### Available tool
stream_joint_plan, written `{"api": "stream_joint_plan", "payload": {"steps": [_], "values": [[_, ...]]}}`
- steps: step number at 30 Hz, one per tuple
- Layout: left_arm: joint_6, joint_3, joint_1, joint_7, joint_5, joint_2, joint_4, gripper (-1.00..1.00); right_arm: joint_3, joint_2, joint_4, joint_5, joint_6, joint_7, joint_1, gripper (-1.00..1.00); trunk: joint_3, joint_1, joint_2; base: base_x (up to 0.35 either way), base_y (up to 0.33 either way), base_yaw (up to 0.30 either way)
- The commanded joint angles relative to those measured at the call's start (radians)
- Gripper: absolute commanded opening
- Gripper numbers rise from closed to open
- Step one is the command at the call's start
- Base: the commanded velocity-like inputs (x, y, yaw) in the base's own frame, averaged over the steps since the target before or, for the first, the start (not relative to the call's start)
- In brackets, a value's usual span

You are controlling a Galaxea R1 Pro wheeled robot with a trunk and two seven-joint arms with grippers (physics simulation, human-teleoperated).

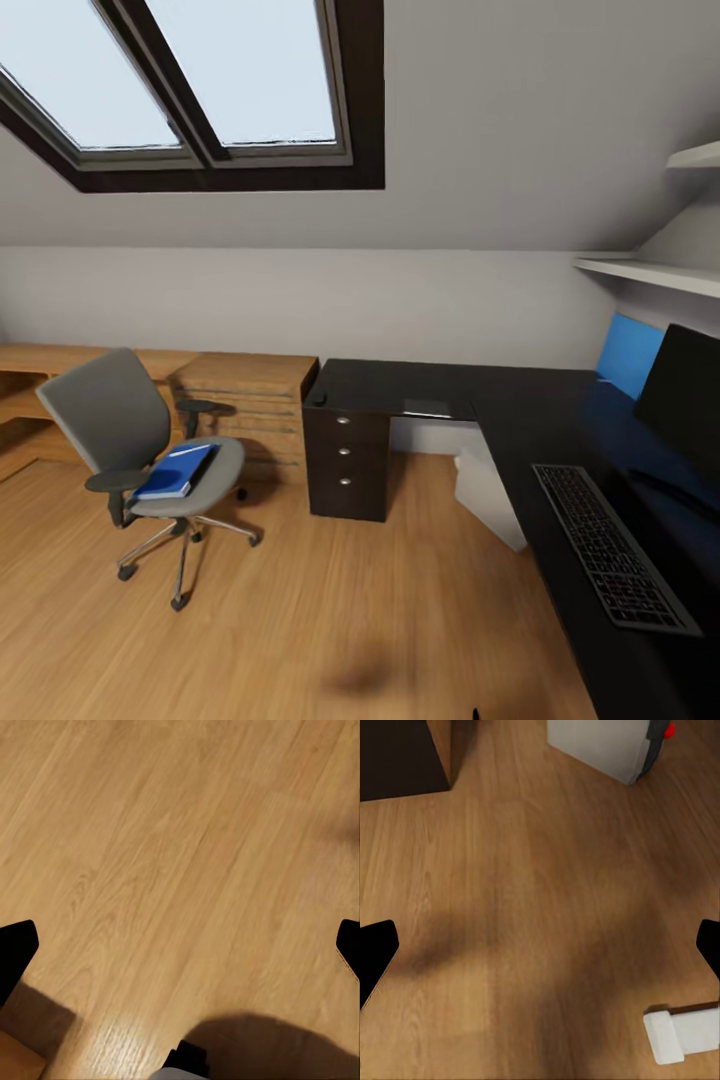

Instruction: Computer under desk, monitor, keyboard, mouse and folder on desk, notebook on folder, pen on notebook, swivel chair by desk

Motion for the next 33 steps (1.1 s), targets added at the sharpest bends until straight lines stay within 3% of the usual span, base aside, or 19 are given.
{"api": "stream_joint_plan", "payload": {"steps": [1, 15, 33], "values": [[-0.005, -0.009, -0.001, 0.005, 0.009, 0.0, 0.0, 1.0, 0.009, 0.0, 0.0, -0.004, -0.003, -0.008, -0.001, 1.0, -0.001, 0.001, -0.001, 0.326, 0.085, 0.0], [-0.005, -0.01, -0.001, 0.005, 0.009, 0.0, 0.003, 1.0, 0.007, 0.0, 0.001, -0.004, -0.003, -0.008, -0.001, 1.0, -0.001, 0.001, -0.001, 0.327, 0.095, 0.0], [-0.005, -0.011, -0.001, 0.005, 0.006, 0.0, 0.002, 1.0, 0.009, 0.0, 0.001, -0.003, -0.003, -0.008, -0.001, 1.0, -0.001, 0.001, -0.001, 0.327, 0.004, 0.034]]}}
